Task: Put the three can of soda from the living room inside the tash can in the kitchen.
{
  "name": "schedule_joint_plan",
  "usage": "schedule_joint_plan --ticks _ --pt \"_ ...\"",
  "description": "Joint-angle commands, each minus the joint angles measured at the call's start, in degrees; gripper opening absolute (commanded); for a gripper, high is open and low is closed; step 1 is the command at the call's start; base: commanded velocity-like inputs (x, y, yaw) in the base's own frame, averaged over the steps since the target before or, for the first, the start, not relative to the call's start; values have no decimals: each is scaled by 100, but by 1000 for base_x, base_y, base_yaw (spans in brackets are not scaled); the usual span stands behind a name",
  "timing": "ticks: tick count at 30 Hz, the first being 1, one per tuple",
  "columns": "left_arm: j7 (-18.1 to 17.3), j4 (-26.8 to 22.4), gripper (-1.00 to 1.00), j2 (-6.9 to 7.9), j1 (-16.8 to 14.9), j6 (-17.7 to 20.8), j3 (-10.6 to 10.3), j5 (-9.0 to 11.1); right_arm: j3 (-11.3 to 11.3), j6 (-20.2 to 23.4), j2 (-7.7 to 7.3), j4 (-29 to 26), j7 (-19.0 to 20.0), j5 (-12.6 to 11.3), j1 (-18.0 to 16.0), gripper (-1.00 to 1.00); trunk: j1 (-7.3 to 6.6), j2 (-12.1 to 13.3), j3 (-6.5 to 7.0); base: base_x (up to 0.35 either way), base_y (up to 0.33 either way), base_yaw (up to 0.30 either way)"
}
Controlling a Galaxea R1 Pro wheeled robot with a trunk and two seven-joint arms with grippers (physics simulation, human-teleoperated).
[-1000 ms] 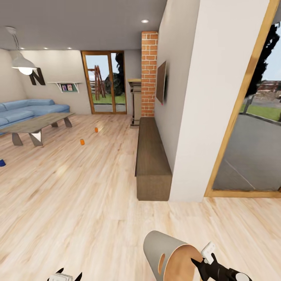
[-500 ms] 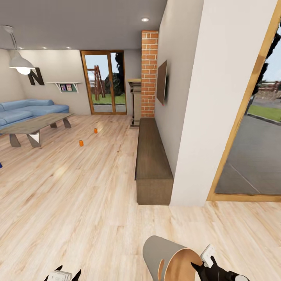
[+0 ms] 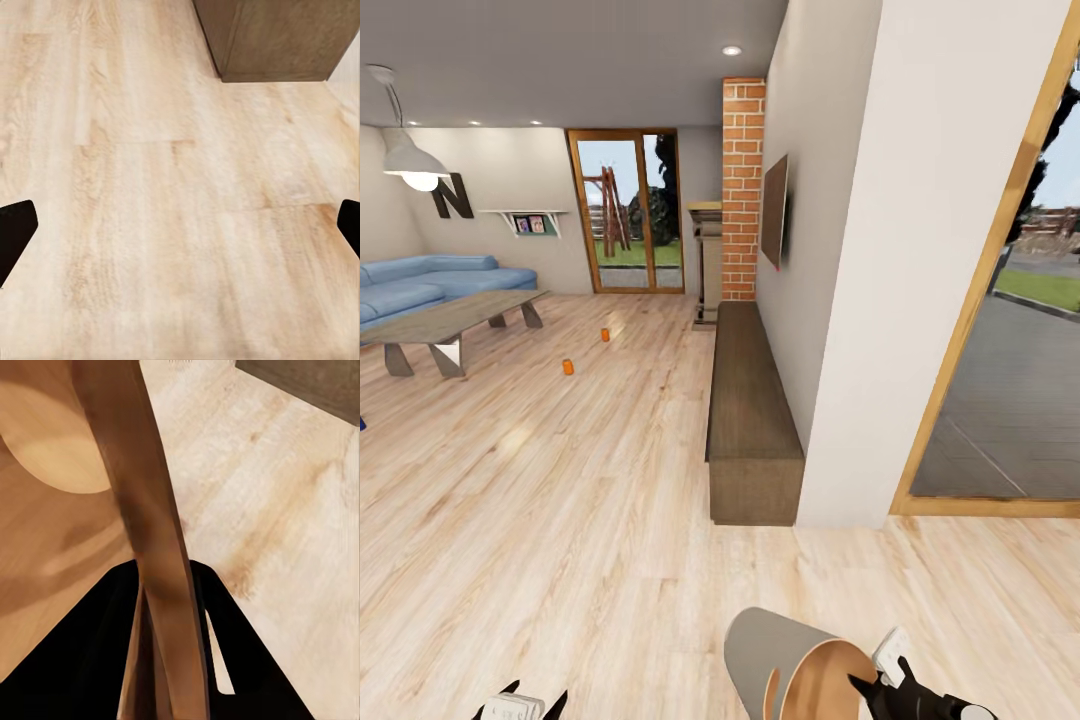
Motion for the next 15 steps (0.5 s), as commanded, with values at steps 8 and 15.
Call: schedule_joint_plan --ticks 8,15 --pt "257 0 100 0 4 -4 -11 -7 -72 -10 43 -16 17 39 -2 -100 0 0 1 0 0 0" --pt "306 0 100 3 2 -3 -12 -7 -75 -11 47 -16 18 -326 -2 -100 0 0 1 0 0 0"
